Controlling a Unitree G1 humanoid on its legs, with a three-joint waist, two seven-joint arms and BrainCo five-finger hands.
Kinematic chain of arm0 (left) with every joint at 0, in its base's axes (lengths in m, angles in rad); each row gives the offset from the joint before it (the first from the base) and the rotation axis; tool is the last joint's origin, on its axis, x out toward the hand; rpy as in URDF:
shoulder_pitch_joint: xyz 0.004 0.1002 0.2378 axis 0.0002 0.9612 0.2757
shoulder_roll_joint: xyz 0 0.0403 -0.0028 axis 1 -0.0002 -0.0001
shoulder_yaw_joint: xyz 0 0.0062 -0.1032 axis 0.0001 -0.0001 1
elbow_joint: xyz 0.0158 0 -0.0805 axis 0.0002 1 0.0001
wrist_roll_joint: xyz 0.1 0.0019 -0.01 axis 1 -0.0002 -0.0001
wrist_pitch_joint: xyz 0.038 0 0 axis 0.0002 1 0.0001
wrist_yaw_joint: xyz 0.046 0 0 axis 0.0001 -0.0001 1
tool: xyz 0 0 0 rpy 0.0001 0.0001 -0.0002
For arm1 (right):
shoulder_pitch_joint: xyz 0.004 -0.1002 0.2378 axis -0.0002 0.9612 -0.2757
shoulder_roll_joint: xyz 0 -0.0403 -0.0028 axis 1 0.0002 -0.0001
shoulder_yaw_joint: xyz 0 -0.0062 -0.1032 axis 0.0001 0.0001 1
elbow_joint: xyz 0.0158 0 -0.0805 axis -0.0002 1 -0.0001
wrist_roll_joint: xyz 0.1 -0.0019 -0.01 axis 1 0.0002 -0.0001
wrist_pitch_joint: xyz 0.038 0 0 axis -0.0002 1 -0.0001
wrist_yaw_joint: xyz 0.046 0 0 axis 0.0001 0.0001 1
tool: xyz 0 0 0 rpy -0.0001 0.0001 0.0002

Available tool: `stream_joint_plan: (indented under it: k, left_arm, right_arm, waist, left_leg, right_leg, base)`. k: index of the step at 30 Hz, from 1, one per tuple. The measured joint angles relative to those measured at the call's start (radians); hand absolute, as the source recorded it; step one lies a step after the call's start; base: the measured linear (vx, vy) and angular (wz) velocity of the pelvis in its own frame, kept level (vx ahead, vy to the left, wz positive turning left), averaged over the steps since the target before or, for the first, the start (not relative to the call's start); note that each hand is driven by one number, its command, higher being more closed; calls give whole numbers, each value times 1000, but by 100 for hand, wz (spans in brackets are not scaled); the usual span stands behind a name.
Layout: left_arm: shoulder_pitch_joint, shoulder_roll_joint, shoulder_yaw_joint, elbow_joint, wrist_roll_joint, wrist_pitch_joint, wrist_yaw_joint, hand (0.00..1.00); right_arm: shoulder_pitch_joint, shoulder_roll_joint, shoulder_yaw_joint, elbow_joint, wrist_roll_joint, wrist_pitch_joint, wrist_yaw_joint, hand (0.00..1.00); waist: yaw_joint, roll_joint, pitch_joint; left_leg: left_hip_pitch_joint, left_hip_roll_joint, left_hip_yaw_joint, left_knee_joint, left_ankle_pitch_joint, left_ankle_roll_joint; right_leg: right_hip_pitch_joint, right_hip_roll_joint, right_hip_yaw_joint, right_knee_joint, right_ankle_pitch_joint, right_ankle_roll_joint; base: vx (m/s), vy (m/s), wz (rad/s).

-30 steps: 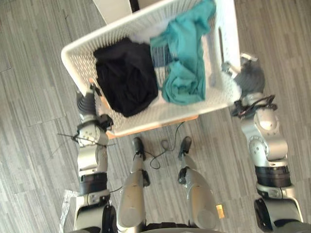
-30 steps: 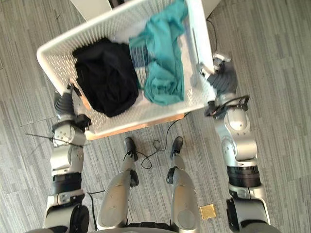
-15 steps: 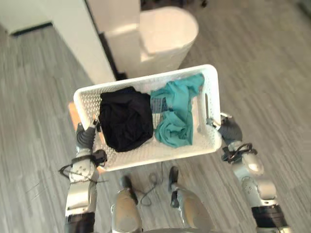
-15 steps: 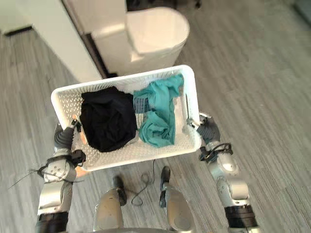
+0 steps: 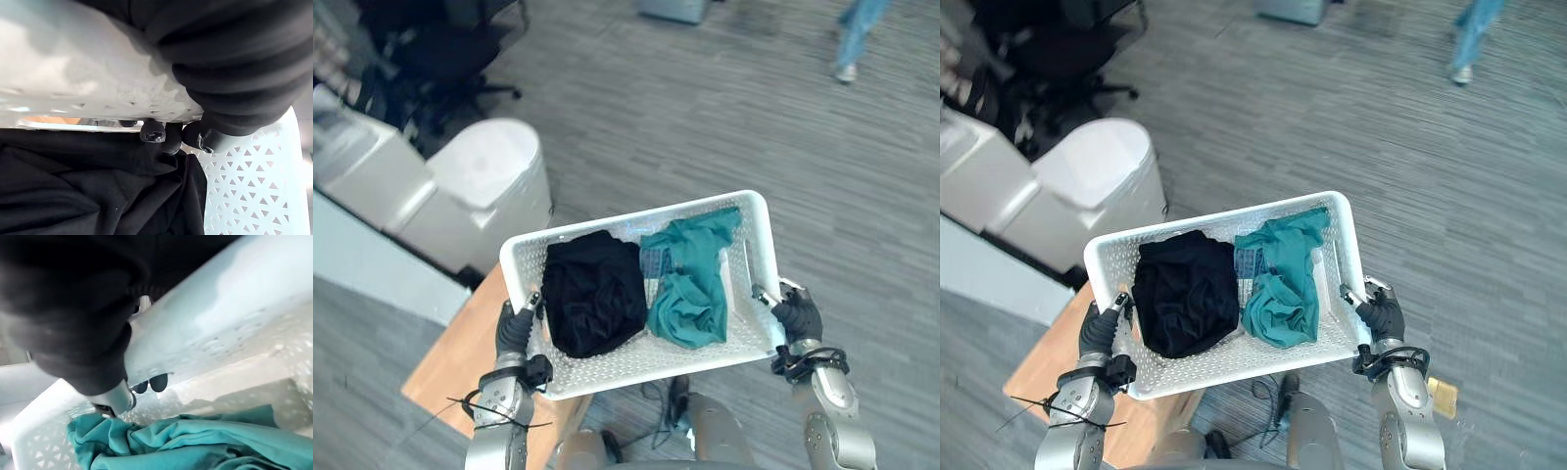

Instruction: Pick up the laundry basket with both hands and put the clothes into the washing machine.

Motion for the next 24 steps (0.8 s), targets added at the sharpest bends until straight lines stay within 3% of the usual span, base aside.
stream_joint_plan:
  k: [2, 5, 6, 8, 10, 12, 13, 14, 15, 16, 17, 19, 20, 21, 22, 24]
  left_arm:
    - [-5, -2, 30, -2, -3, -2, 2, 100]
    - [-8, -17, 57, -1, -8, -1, 6, 100]
    - [-10, -17, 57, -1, -9, -1, 7, 100]
    - [-11, -29, 52, 4, -10, 1, 6, 100]
    - [-7, -36, 54, 26, -14, 1, 6, 100]
    - [-6, -35, 57, 29, -15, 1, 8, 100]
    - [-7, -33, 58, 31, -15, 1, 8, 100]
    - [-9, -34, 59, 42, -19, 0, 9, 100]
    - [-8, -35, 59, 44, -21, -1, 9, 100]
    - [-6, -42, 53, 46, -38, -3, 9, 100]
    - [-4, -50, 54, 47, -40, -3, 13, 100]
    - [-1, -56, 53, 56, -44, -4, 13, 100]
    - [2, -56, 50, 66, -44, -4, 13, 100]
    - [6, -46, 50, 67, -45, -4, 13, 100]
    - [9, -34, 48, 66, -53, -4, 15, 100]
    - [13, -34, 48, 66, -57, -4, 23, 100]
  right_arm:
    - [-56, 8, 16, 29, -18, 0, 0, 100]
    - [-116, 10, 38, 71, -43, 2, -12, 100]
    - [-124, 11, 39, 74, -46, 2, -18, 100]
    - [-122, 4, 37, 85, -50, 5, -25, 100]
    - [-122, -4, 49, 86, -54, 7, -27, 100]
    - [-122, -6, 54, 86, -54, 9, -28, 100]
    - [-123, -5, 62, 86, -54, 12, -28, 100]
    - [-127, -9, 71, 90, -53, 12, -32, 100]
    - [-128, -10, 72, 92, -53, 11, -33, 100]
    - [-149, -24, 73, 108, -53, 10, -38, 100]
    - [-162, -32, 77, 119, -53, 10, -38, 100]
    - [-167, -44, 82, 133, -49, 10, -38, 100]
    - [-162, -50, 86, 144, -41, 11, -38, 100]
    - [-155, -42, 89, 147, -40, 12, -40, 100]
    - [-150, -42, 89, 144, -33, 12, -40, 100]
    - [-153, -42, 89, 145, -32, 12, -41, 100]
  waist:
    - [10, 1, -21]
    - [26, -15, -43]
    - [29, -16, -43]
    - [25, -3, -51]
    - [17, -1, -66]
    - [14, -8, -74]
    - [16, -15, -74]
    - [20, -29, -72]
    - [22, -32, -71]
    - [43, -45, -70]
    - [48, -44, -70]
    - [59, -39, -71]
    - [69, -36, -72]
    - [65, -51, -78]
    - [61, -63, -84]
    - [68, -65, -85]
  left_leg:
    - [3, 4, 103, -14, 9, 6]
    - [-20, 31, 222, -1, 21, -14]
    - [-27, 40, 239, 4, 26, -22]
    - [-31, 70, 253, -6, 49, -58]
    - [-9, 129, 259, -15, 75, -101]
    - [2, 185, 246, 49, 88, -120]
    - [-11, 210, 222, 113, 97, -106]
    - [-63, 212, 115, 206, 97, -91]
    - [-68, 208, 93, 206, 94, -94]
    - [-127, 124, -116, 187, 79, -92]
    - [-181, 69, -244, 162, 80, -95]
    - [-227, 10, -306, 62, 107, -120]
    - [-229, -5, -277, -2, 172, -64]
    - [-216, -18, -266, -18, 178, -67]
    - [-194, -50, -261, -62, 191, -47]
    - [-183, -86, -258, -93, 205, -25]
  right_leg:
    - [68, -68, -49, 69, -97, 39]
    - [131, -132, -65, -32, -120, 112]
    - [125, -121, -79, -55, -107, 152]
    - [127, -63, -78, -115, -73, 160]
    - [159, 49, -23, -250, -16, 129]
    - [207, 128, 31, -367, 37, 99]
    - [226, 140, 50, -389, 42, 93]
    - [246, 140, 96, -401, 43, 91]
    - [247, 137, 103, -402, 44, 89]
    - [251, 124, 165, -401, 45, 90]
    - [252, 120, 190, -401, 46, 93]
    - [259, 115, 217, -402, 53, 105]
    - [274, 116, 222, -404, 50, 129]
    - [277, 105, 224, -408, 48, 138]
    - [278, 78, 220, -420, 59, 155]
    - [293, 49, 219, -450, 74, 175]
  base:
    - [-159, -6, -134]
    - [-85, -139, -126]
    - [-26, -221, -99]
    - [27, -209, -71]
    - [83, -243, -96]
    - [90, -224, -102]
    - [65, -174, -107]
    - [27, -56, -62]
    - [35, 1, -110]
    - [59, 69, -104]
    - [70, 83, -112]
    - [96, 168, -67]
    - [137, 204, -46]
    - [172, 202, -4]
    - [123, 122, 24]
    - [101, 180, 24]
